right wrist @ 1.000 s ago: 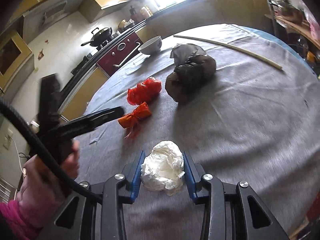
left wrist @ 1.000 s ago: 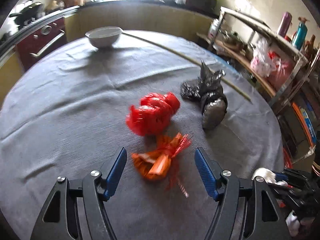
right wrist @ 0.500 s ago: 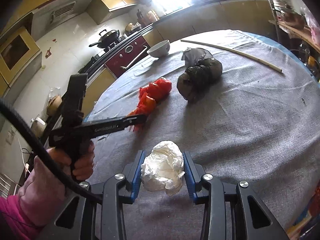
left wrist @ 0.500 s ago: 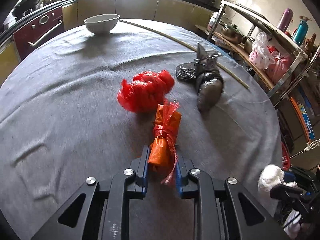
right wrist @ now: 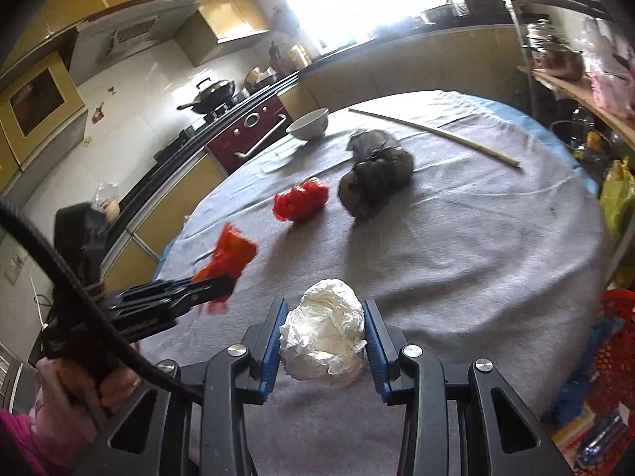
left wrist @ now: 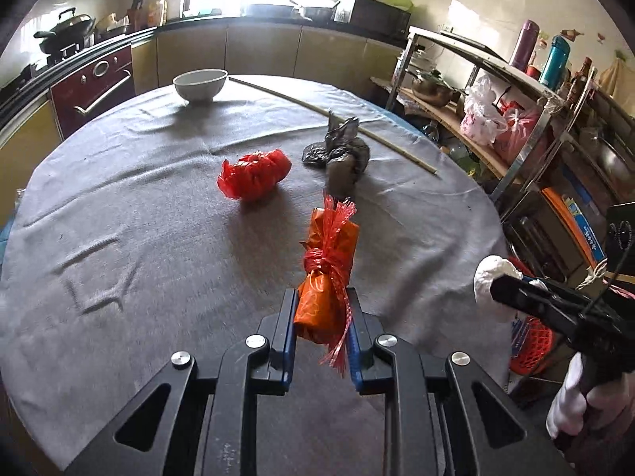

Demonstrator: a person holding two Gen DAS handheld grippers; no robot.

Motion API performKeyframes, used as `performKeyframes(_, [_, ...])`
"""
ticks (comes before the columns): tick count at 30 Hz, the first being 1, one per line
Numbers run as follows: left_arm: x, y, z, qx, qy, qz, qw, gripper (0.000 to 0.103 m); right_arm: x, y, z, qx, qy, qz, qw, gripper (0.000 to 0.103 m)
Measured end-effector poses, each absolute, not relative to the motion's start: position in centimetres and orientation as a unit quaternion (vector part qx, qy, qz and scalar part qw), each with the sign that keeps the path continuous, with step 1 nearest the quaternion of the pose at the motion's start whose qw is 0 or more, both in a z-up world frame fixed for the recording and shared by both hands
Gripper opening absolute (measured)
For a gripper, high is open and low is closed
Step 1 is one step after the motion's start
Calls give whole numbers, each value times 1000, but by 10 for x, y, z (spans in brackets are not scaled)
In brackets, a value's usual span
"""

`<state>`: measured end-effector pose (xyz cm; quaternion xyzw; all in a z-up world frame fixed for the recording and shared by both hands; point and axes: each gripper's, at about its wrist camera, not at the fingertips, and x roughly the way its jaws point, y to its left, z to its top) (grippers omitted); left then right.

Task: Collect trash
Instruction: 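Lift the tissue and orange mesh bag and carry both toward the red basket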

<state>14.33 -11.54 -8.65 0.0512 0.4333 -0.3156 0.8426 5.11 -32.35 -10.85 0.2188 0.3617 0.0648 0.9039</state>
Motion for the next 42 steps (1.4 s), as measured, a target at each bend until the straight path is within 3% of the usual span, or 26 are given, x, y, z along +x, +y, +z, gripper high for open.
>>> performKeyframes(19, [82, -138, -60, 85, 392, -303, 865, 23, -19, -377, -86, 248, 312, 4, 917, 40])
performKeyframes(42, [18, -127, -13, 120, 316, -255, 906, 23, -68, -357, -57, 232, 270, 30, 934, 40])
